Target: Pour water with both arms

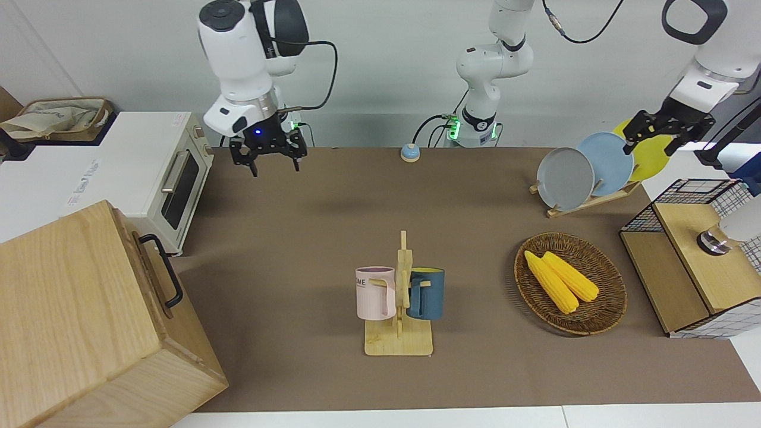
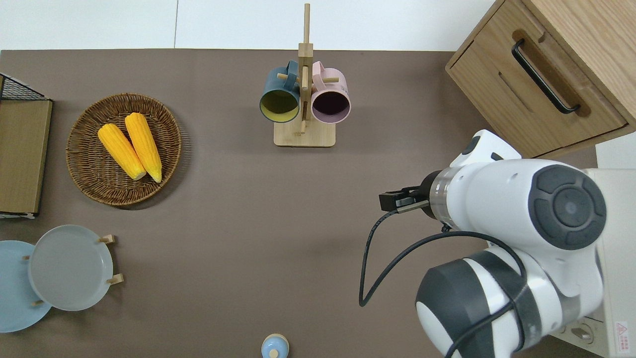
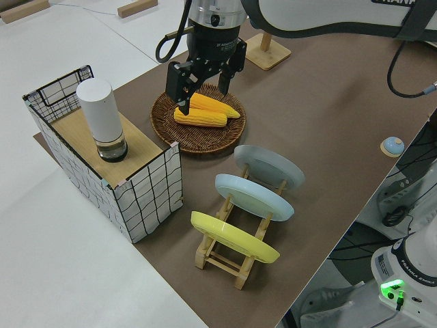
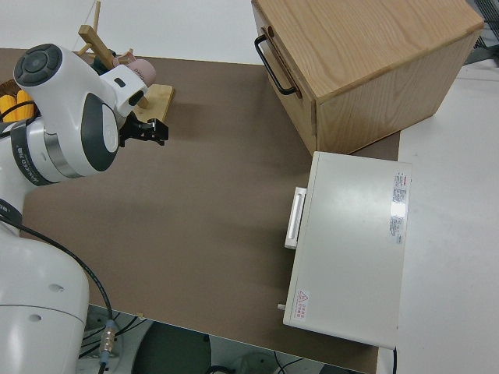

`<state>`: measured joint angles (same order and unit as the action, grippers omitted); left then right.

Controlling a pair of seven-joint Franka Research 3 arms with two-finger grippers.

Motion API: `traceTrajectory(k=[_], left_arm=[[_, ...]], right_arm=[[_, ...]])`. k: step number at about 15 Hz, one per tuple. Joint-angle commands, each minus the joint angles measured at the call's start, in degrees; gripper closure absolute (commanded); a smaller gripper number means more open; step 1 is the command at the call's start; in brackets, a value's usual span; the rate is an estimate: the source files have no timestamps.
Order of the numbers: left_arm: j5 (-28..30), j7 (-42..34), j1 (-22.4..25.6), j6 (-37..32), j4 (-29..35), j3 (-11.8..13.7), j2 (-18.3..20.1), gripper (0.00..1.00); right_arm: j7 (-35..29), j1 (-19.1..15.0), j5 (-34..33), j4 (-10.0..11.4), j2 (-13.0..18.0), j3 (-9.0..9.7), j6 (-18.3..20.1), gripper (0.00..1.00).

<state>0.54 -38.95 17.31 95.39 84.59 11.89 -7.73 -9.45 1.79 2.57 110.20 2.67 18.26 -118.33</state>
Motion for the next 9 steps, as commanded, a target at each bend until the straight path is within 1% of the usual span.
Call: traceTrajectory(k=[1, 2, 3, 4, 5, 6, 7, 8, 9], left_arm=[[3.9, -5.7, 4.1, 4.1, -3.2, -0.3, -3.3, 0.01], [5.7, -6.0, 5.5, 5.1, -3.2, -0.4, -4.0, 0.01], [6.3, -6.6, 6.0, 6.2, -3.3, -0.4, -4.0, 0.01], [6.5, -7.4, 6.1, 7.3, -3.2, -0.3, -4.0, 0.02], [6.8, -7.6, 6.4, 7.8, -3.0, -0.3, -4.0, 0.02], [8.4, -7.6, 7.0, 9.1, -3.0, -0.4, -4.0, 0.02], [10.2, -7.7, 7.3, 10.8, -2.7, -0.4, -4.1, 0.02], [11.3, -8.0, 7.6, 12.4, -2.2, -0.4, -4.0, 0.02], [12.4, -8.0, 8.2, 14.6, -1.5, -0.4, -4.1, 0.01]], right_arm=[[-0.6, -1.4, -5.0, -0.2, -5.3, 2.31, -8.1, 0.025], [-0.6, -1.1, -6.7, -0.7, -6.8, 2.31, -10.2, 0.025], [-0.6, -1.0, -7.7, -0.9, -8.0, 2.31, -11.6, 0.025], [-0.6, -0.7, -7.9, -1.8, -9.3, 2.31, -11.8, 0.028], [-0.6, -0.3, -8.1, -3.6, -10.9, 2.22, -11.9, 0.028], [-0.7, 0.5, -8.8, -5.2, -12.5, 2.22, -11.9, 0.028], [-0.9, 0.8, -10.4, -6.0, -13.7, 2.22, -12.0, 0.028], [-1.4, 0.8, -12.0, -6.7, -14.6, 2.22, -12.9, 0.028], [-1.9, 0.8, -12.6, -6.8, -15.0, 2.22, -13.9, 0.030]])
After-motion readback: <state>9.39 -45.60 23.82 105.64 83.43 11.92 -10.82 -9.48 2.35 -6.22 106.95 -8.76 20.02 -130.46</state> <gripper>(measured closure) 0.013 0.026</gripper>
